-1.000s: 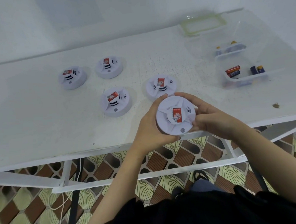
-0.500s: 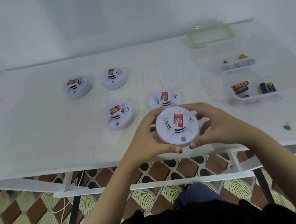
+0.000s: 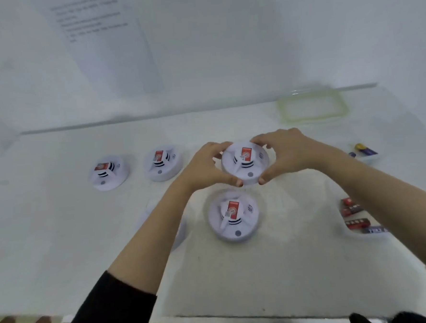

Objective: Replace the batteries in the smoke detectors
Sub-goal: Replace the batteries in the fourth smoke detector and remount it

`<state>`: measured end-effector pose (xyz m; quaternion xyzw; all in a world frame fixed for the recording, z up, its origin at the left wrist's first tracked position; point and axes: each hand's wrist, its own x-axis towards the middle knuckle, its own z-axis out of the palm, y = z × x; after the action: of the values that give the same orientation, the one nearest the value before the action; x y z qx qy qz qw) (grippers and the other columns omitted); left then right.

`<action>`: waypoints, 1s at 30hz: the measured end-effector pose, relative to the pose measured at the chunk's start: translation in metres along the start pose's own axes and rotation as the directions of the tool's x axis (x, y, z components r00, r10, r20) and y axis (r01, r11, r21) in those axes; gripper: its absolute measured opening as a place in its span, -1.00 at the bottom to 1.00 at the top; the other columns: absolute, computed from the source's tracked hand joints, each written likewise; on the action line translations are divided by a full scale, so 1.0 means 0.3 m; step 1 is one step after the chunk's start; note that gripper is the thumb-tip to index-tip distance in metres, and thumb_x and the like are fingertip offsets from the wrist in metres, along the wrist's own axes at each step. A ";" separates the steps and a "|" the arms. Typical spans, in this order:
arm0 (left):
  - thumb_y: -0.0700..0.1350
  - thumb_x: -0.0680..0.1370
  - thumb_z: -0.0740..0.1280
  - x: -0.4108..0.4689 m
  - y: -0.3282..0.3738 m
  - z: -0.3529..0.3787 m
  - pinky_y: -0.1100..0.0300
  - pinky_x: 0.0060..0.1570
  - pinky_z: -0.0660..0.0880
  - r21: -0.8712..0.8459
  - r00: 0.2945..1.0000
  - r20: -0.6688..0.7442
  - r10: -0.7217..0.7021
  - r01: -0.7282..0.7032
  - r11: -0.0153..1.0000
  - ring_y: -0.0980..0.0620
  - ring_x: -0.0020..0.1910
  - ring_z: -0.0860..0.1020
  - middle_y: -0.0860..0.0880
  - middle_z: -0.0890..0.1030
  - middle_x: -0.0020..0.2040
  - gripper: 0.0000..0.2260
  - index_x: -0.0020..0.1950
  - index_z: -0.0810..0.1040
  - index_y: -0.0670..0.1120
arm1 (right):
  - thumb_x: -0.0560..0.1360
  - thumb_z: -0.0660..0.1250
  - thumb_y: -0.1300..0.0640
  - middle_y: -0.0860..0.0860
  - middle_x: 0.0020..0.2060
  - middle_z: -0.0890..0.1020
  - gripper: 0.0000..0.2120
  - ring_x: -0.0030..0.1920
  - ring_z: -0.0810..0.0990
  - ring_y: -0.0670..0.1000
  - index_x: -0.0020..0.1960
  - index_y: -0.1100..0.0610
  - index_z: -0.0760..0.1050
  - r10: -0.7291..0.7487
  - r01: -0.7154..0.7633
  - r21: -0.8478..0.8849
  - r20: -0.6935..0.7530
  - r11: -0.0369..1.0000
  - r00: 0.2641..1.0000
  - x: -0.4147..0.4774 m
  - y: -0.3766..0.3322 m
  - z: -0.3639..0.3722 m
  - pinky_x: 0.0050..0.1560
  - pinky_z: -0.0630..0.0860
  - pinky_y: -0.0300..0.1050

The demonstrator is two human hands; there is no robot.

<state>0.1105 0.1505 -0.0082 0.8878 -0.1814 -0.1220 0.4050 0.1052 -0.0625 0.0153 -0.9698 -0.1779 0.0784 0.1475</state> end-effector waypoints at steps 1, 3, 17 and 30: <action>0.06 0.08 0.56 0.037 -0.014 0.007 0.50 -0.12 0.32 0.019 1.000 0.019 0.001 -0.002 1.000 0.28 0.01 0.45 0.11 0.51 0.08 -0.34 0.17 0.53 0.21 | 0.18 0.52 -0.24 -0.12 0.16 0.55 -0.22 0.17 0.48 -0.01 0.31 -0.05 0.37 0.007 -0.006 -0.026 0.012 1.000 1.000 0.026 0.016 0.005 0.14 0.23 -0.08; 0.08 0.06 0.55 0.096 -0.036 0.017 0.50 -0.17 0.35 0.042 0.998 0.055 0.012 -0.014 0.999 0.29 -0.05 0.49 0.08 0.58 0.03 -0.33 0.17 0.59 0.03 | 0.17 0.50 -0.28 -0.11 0.10 0.57 -0.25 0.13 0.48 0.00 0.27 -0.05 0.38 0.013 -0.010 -0.080 0.032 0.997 0.999 0.071 0.043 0.021 0.05 0.20 -0.11; -0.11 0.31 0.58 0.108 -0.063 -0.006 0.42 0.01 0.34 0.054 0.999 0.012 -0.046 0.045 0.998 0.13 0.13 0.38 0.00 0.44 0.22 -0.28 0.41 0.36 -0.06 | 0.35 0.43 -0.14 0.02 0.38 0.36 -0.19 0.26 0.37 0.06 0.46 0.06 0.15 0.027 -0.013 -0.113 0.122 0.993 0.992 0.137 0.050 0.028 0.22 0.31 -0.06; 0.28 0.42 0.19 -0.451 -0.502 -0.301 0.50 0.19 0.22 0.248 0.908 -0.418 -0.032 0.148 0.957 0.27 0.17 0.41 0.15 0.51 0.19 -0.46 0.21 0.60 -0.04 | 0.51 0.31 -0.06 -0.03 0.47 0.22 -0.34 0.45 0.20 0.01 0.50 0.02 0.09 -0.184 0.175 0.186 0.032 0.967 0.982 0.349 -0.398 0.187 0.40 0.15 -0.11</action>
<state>0.0544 0.3597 -0.0558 0.9484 -0.0664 0.0744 0.3009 0.1521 0.0971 -0.0106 -0.9299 -0.2603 0.1045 0.2380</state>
